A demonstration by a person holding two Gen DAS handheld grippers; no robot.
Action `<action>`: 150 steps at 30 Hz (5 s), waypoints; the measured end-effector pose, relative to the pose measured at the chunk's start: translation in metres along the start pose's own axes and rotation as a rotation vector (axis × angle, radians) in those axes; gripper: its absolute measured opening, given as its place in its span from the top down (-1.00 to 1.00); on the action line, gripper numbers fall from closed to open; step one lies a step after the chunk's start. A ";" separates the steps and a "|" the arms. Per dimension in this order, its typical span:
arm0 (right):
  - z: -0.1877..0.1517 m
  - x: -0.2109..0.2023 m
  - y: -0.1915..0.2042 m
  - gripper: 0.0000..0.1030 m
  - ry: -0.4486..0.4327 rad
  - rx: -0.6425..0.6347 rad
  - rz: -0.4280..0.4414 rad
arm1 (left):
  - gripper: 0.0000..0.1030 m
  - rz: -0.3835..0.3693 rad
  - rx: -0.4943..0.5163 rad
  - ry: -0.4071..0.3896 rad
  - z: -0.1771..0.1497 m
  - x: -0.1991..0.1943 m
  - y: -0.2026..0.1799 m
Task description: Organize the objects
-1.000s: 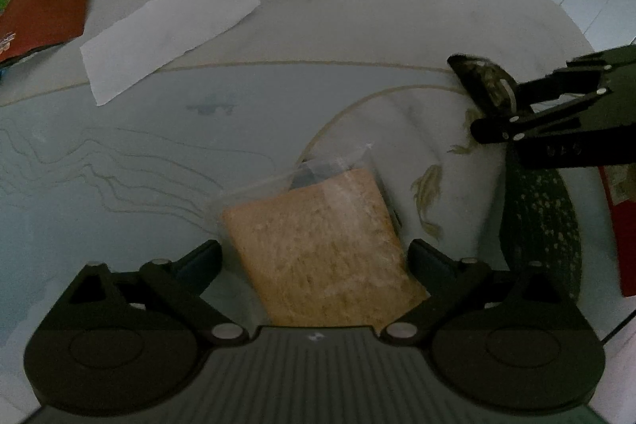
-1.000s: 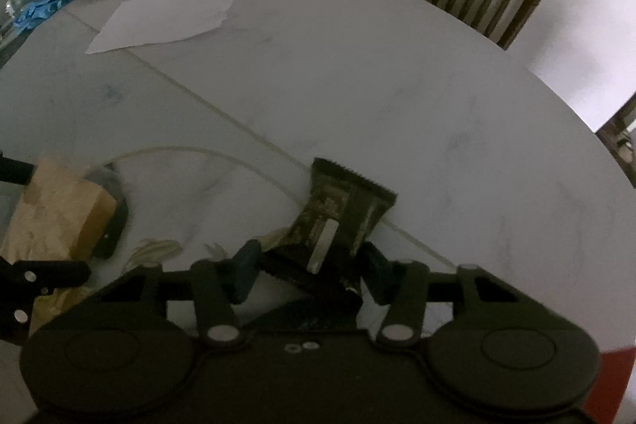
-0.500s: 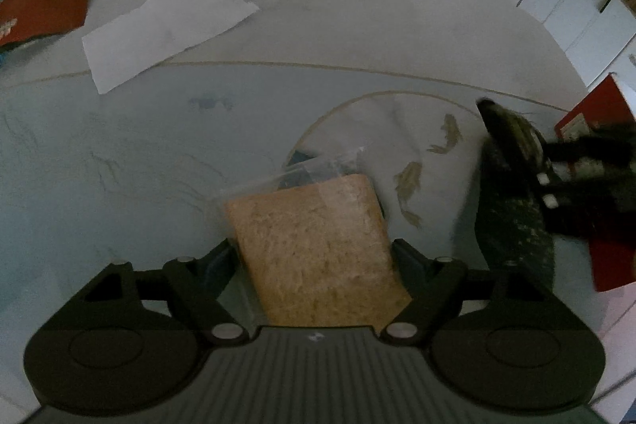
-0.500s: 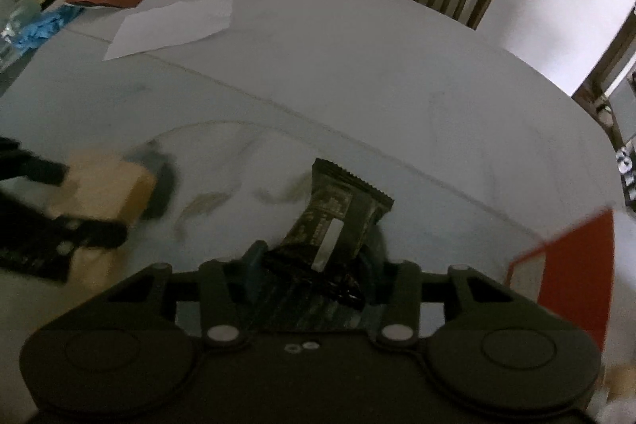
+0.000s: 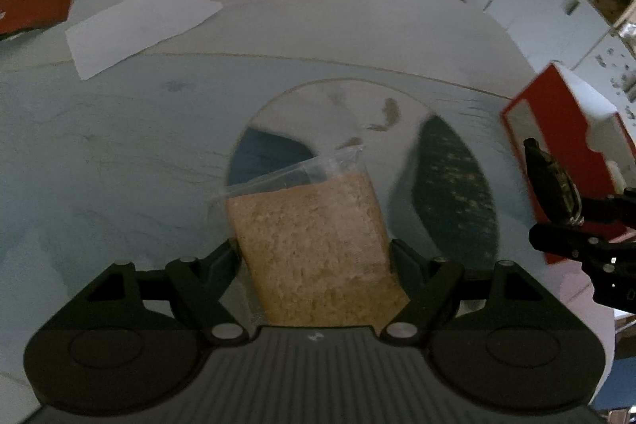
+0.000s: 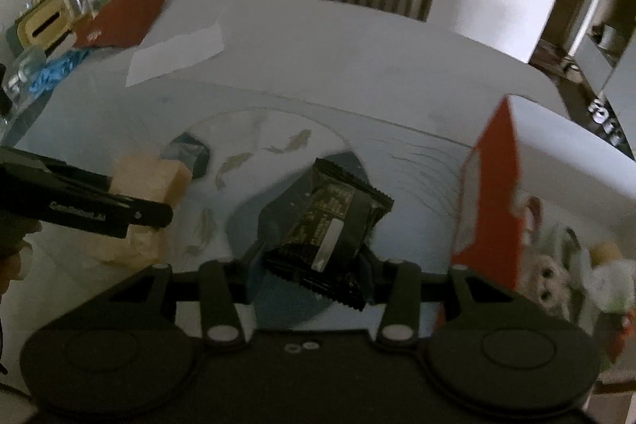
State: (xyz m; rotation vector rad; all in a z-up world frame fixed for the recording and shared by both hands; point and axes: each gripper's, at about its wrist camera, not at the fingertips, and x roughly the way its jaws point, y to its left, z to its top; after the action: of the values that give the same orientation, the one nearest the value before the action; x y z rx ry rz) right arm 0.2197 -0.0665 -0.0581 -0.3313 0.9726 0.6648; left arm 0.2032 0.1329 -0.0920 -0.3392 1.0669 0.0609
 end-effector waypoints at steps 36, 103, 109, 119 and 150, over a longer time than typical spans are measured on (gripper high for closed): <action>-0.073 -0.093 -0.157 0.12 -0.166 0.180 -0.152 | -0.56 -0.157 0.347 -0.109 0.036 -0.027 -0.248; -0.099 -0.093 -0.231 -0.43 -0.189 0.275 -0.231 | -0.75 -0.164 0.495 -0.082 0.050 0.042 -0.336; -0.100 -0.109 -0.215 -0.51 -0.235 0.293 -0.230 | -0.75 -0.195 0.492 -0.110 0.043 0.020 -0.316; -0.110 -0.129 -0.183 -0.79 -0.338 0.356 -0.239 | -0.98 -0.236 0.535 -0.190 0.029 -0.018 -0.285; -0.134 -0.162 -0.101 -1.00 -0.465 0.385 -0.304 | -0.99 -0.347 0.641 -0.362 -0.026 -0.088 -0.228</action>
State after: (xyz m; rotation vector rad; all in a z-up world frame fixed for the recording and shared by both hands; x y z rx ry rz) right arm 0.1362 -0.2751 0.0037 0.0227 0.5691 0.2473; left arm 0.1869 -0.0808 0.0287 0.0739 0.6109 -0.5043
